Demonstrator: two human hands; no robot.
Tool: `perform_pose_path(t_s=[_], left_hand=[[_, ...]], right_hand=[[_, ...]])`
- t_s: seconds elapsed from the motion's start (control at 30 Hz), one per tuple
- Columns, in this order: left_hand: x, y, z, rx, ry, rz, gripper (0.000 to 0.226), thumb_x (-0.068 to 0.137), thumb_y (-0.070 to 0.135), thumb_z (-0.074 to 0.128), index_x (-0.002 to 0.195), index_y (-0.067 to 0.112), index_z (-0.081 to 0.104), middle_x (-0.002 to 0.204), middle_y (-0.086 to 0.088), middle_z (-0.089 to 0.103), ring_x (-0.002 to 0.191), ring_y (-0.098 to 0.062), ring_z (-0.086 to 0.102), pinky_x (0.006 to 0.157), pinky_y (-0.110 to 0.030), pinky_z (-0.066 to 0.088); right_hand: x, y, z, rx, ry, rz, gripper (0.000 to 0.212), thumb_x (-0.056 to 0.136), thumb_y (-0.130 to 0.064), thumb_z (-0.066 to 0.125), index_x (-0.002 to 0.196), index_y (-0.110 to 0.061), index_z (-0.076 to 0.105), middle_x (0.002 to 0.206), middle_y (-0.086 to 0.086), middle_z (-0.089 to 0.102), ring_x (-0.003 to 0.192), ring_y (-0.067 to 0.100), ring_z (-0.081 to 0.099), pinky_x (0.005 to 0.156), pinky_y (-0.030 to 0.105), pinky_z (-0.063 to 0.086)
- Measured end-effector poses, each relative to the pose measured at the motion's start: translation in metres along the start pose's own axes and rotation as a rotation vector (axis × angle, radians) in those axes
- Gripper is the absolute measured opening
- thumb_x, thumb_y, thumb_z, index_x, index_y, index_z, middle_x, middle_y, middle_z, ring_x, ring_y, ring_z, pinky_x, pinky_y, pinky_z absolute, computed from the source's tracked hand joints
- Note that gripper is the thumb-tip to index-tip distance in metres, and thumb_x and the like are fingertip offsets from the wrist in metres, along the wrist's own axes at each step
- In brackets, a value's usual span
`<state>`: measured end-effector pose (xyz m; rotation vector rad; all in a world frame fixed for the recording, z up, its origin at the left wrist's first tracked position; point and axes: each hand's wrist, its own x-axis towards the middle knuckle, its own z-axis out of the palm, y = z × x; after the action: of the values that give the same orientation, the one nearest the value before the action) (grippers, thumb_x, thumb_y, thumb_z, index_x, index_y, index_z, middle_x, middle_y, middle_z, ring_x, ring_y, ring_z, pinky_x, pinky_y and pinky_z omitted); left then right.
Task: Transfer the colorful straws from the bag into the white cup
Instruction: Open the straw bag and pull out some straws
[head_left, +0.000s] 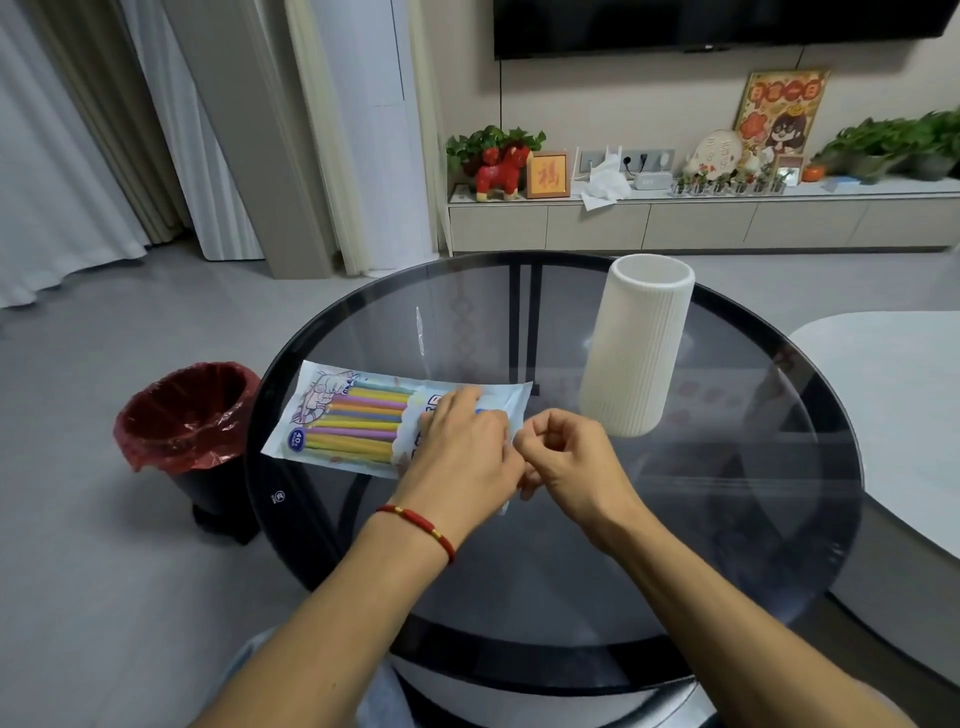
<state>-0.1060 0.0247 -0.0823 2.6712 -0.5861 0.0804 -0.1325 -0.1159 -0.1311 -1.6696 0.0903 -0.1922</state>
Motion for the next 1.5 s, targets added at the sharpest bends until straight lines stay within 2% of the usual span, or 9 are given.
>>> perform_pose_path(t_s=[0.23,0.4,0.53,0.63,0.8,1.0,1.1,1.27,1.5], left_hand=[[-0.005,0.012,-0.007,0.148,-0.100,0.101,0.018,0.093,0.026,0.051,0.100,0.014,0.062,0.134,-0.001,0.041,0.123,-0.025,0.037,0.095,-0.049,0.046],[0.000,-0.003,-0.015,-0.009,0.030,0.176,0.016,0.089,0.017,0.055,0.077,0.014,0.045,0.106,-0.004,0.054,0.098,-0.025,0.049,0.084,-0.049,0.047],[0.004,-0.018,-0.012,-0.066,-0.052,0.276,0.023,0.091,0.018,0.051,0.075,0.023,0.036,0.130,0.006,0.061,0.138,-0.020,0.041,0.114,-0.059,0.024],[0.004,-0.029,-0.003,-0.153,-0.159,0.314,0.026,0.090,0.043,0.060,0.083,0.032,0.038,0.129,0.018,0.056,0.127,-0.002,0.044,0.116,-0.059,0.017],[0.015,-0.045,0.005,0.153,-0.203,0.451,0.128,0.048,0.087,0.067,0.151,0.042,0.006,0.144,0.015,0.036,0.133,-0.009,0.030,0.105,-0.041,0.027],[0.030,-0.047,0.014,-0.030,0.064,0.352,0.090,0.060,0.059,0.081,0.136,0.031,0.041,0.106,0.008,0.067,0.097,-0.016,0.061,0.098,-0.040,0.038],[0.030,-0.051,0.018,-0.017,0.074,0.346,0.082,0.061,0.059,0.078,0.131,0.033,0.043,0.107,0.010,0.065,0.098,-0.015,0.060,0.097,-0.040,0.037],[0.026,-0.053,0.020,-0.018,0.057,0.359,0.078,0.060,0.068,0.072,0.125,0.035,0.043,0.102,0.014,0.064,0.093,-0.011,0.057,0.094,-0.038,0.037],[0.017,-0.059,0.015,0.048,0.093,0.309,0.064,0.064,0.079,0.054,0.113,0.038,0.048,0.098,0.017,0.061,0.087,-0.011,0.054,0.088,-0.038,0.036]], right_hand=[[-0.003,-0.005,-0.007,-0.024,-0.062,0.079,0.029,0.069,-0.035,0.068,0.077,-0.008,0.060,0.058,0.007,0.068,0.051,0.018,0.062,0.047,0.030,0.051],[-0.001,-0.001,-0.019,-0.595,0.014,-0.064,0.021,0.078,-0.021,0.067,0.068,-0.009,0.054,0.059,0.005,0.058,0.056,0.012,0.045,0.052,0.034,0.043],[-0.003,-0.006,-0.019,-0.598,0.065,-0.075,0.024,0.072,-0.032,0.065,0.060,-0.021,0.047,0.054,-0.005,0.054,0.053,0.010,0.044,0.054,0.029,0.042],[-0.006,-0.006,-0.019,-0.601,0.078,-0.090,0.029,0.076,-0.026,0.068,0.060,-0.019,0.045,0.054,-0.004,0.051,0.054,0.013,0.042,0.054,0.033,0.041],[-0.007,-0.011,-0.028,-0.471,0.041,-0.124,0.026,0.075,-0.029,0.068,0.064,-0.013,0.050,0.051,-0.011,0.048,0.049,0.006,0.039,0.049,0.018,0.036],[-0.008,-0.011,-0.030,-0.726,0.081,0.031,0.015,0.079,-0.031,0.070,0.073,-0.021,0.061,0.066,-0.007,0.065,0.069,0.019,0.063,0.066,0.037,0.054],[-0.012,-0.014,-0.030,-0.737,0.222,-0.184,0.015,0.082,-0.036,0.076,0.080,-0.025,0.066,0.067,-0.011,0.067,0.062,0.011,0.063,0.061,0.031,0.053],[-0.016,-0.010,-0.017,-0.403,-0.091,-0.162,0.016,0.093,-0.035,0.072,0.108,-0.032,0.077,0.109,-0.017,0.078,0.037,0.015,0.065,0.052,0.013,0.047],[-0.002,-0.007,-0.034,-0.114,0.039,0.005,0.005,0.089,-0.014,0.082,0.085,-0.012,0.084,0.070,0.008,0.080,0.038,0.016,0.054,0.041,0.024,0.044]])
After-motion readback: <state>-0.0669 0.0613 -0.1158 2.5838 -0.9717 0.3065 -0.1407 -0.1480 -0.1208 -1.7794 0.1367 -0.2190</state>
